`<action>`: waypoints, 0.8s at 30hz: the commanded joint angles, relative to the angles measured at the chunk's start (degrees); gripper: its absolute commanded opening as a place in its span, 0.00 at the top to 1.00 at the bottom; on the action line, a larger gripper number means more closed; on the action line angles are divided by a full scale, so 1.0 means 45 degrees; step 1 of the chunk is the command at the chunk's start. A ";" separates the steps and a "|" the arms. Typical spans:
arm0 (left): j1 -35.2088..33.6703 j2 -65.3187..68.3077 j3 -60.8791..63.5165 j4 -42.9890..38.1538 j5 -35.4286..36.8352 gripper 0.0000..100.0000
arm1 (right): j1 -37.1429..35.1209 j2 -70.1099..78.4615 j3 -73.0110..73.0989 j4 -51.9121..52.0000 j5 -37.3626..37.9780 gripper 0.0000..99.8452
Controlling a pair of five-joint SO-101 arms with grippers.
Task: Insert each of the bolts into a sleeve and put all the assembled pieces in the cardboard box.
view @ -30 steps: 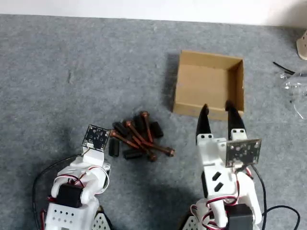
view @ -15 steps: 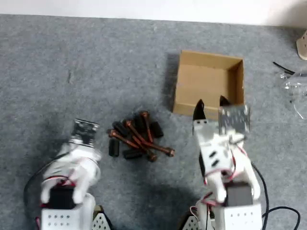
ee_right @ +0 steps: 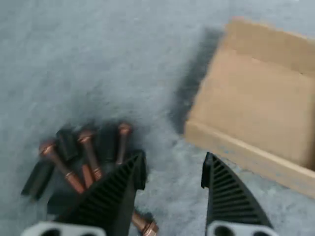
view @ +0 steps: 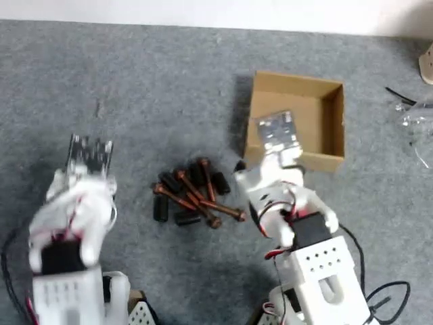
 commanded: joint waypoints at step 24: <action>0.2510 1.2552 -0.2276 -0.3810 0.3712 0.91 | -0.1866 0.0088 0.2139 -0.0596 0.1797 0.82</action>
